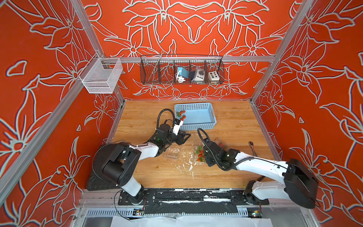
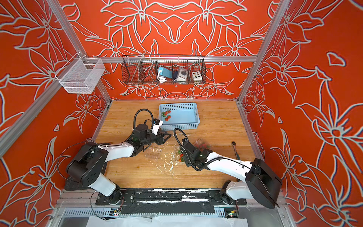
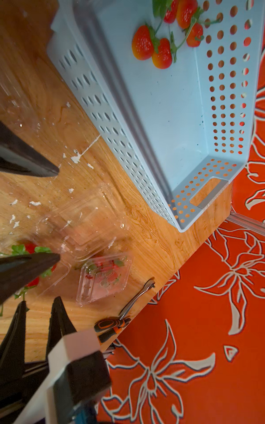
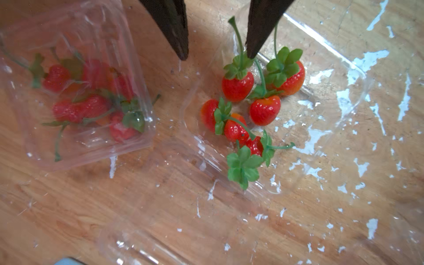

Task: Pack strawberries into containers
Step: Close the packing box at the center of the board.

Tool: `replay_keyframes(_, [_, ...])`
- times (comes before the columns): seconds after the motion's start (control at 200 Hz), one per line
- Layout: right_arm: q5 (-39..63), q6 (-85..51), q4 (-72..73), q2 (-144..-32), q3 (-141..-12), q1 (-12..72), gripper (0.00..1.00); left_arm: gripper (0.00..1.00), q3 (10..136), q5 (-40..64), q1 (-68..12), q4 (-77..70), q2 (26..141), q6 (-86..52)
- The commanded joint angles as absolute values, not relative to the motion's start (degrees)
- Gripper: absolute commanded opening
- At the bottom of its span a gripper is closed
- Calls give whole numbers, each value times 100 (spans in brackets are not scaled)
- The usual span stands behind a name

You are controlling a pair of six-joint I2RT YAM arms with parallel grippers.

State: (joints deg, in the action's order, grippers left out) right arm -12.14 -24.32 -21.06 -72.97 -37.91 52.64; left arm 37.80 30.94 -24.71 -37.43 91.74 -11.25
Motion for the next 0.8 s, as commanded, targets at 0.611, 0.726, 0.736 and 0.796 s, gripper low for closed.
replay_keyframes(0.611, [-762,-3143,-2464,-5107,-2962,5186,43,53,4679,4075,-2775,-3798,10250,-807])
replay_keyframes(0.726, [-655,-3232,-2404,-5083,-2856,5186,43,53,4924,3928,-2829,-3499,10411,-632])
replay_keyframes(0.736, [-641,-3232,-2401,-5085,-2847,5186,43,53,4942,3907,-2834,-3465,10429,-619])
replay_keyframes(0.796, [-595,-3258,-2391,-5071,-2839,5186,43,53,5059,3784,-2848,-3323,10521,-537])
